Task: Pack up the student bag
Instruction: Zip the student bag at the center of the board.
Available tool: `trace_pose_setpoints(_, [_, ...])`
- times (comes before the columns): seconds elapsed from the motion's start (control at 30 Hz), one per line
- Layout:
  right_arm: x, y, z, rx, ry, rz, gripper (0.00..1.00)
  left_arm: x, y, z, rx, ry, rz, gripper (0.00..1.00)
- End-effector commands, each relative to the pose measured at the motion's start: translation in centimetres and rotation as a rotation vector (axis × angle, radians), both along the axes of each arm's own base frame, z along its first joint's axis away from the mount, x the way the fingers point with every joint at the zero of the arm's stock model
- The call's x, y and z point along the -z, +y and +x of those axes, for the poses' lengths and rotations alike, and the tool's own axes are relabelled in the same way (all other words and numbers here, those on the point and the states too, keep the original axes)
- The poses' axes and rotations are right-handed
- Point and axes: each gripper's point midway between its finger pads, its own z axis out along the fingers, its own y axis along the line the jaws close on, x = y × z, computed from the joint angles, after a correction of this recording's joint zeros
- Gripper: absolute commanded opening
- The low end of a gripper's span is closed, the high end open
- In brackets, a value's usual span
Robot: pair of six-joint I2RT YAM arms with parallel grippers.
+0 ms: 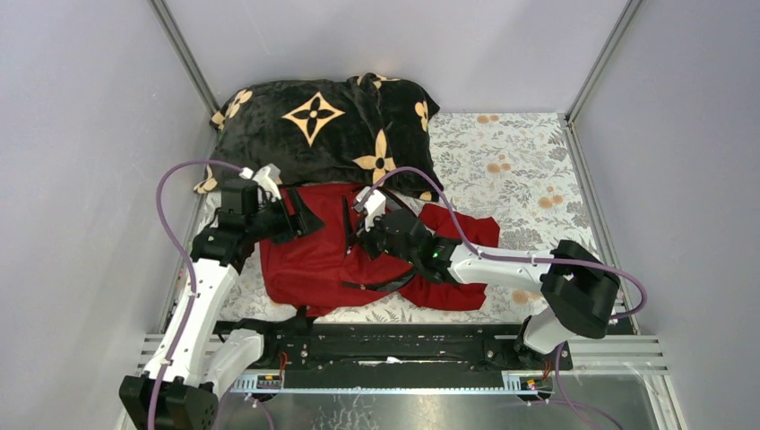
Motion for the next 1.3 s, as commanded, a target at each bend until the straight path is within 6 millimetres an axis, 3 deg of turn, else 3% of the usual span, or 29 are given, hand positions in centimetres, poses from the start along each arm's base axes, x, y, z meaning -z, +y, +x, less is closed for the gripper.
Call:
trace_pose_setpoints(0.0, [-4.2, 1.9, -1.2, -0.033, 0.068, 0.195, 0.00, 0.4, -3.2, -1.9, 0.144, -0.035, -0.017, 0.75])
trace_pose_setpoints(0.1, [-4.1, 1.8, -1.6, -0.048, 0.085, 0.213, 0.00, 1.7, -4.4, -3.0, 0.138, -0.010, -0.021, 0.72])
trace_pose_setpoints(0.27, [-4.4, 0.7, -1.8, -0.024, 0.090, 0.245, 0.00, 2.1, -5.9, -3.9, 0.183, -0.014, -0.030, 0.72])
trace_pose_setpoints(0.37, [-4.5, 0.8, -2.0, -0.037, 0.098, 0.233, 0.00, 3.8, -6.3, -4.4, 0.230, -0.004, 0.050, 0.71])
trace_pose_setpoints(0.47, [-4.9, 0.6, -1.9, -0.033, 0.095, 0.239, 0.00, 4.1, -7.2, -4.5, 0.252, -0.032, 0.087, 0.64])
trace_pose_setpoints(0.63, [-5.6, 0.4, -1.8, -0.026, 0.091, 0.263, 0.00, 5.2, -8.0, -4.2, 0.233, -0.017, 0.129, 0.44])
trace_pose_setpoints(0.9, [-5.0, 0.3, -2.2, -0.032, 0.123, 0.263, 0.00, 7.1, -7.8, -3.6, 0.201, 0.007, 0.171, 0.42])
trace_pose_setpoints(1.03, [-4.8, 0.4, -2.2, -0.028, 0.138, 0.272, 0.00, 6.8, -8.2, -2.4, 0.171, -0.002, 0.164, 0.22])
trace_pose_setpoints(1.1, [-4.5, 0.3, -2.2, -0.022, 0.144, 0.272, 0.00, 6.9, -8.8, -2.7, 0.196, 0.004, 0.139, 0.01])
trace_pose_setpoints(1.27, [-3.9, 0.2, -2.3, -0.023, 0.149, 0.255, 0.00, 6.3, -8.2, -3.4, 0.191, 0.003, 0.138, 0.00])
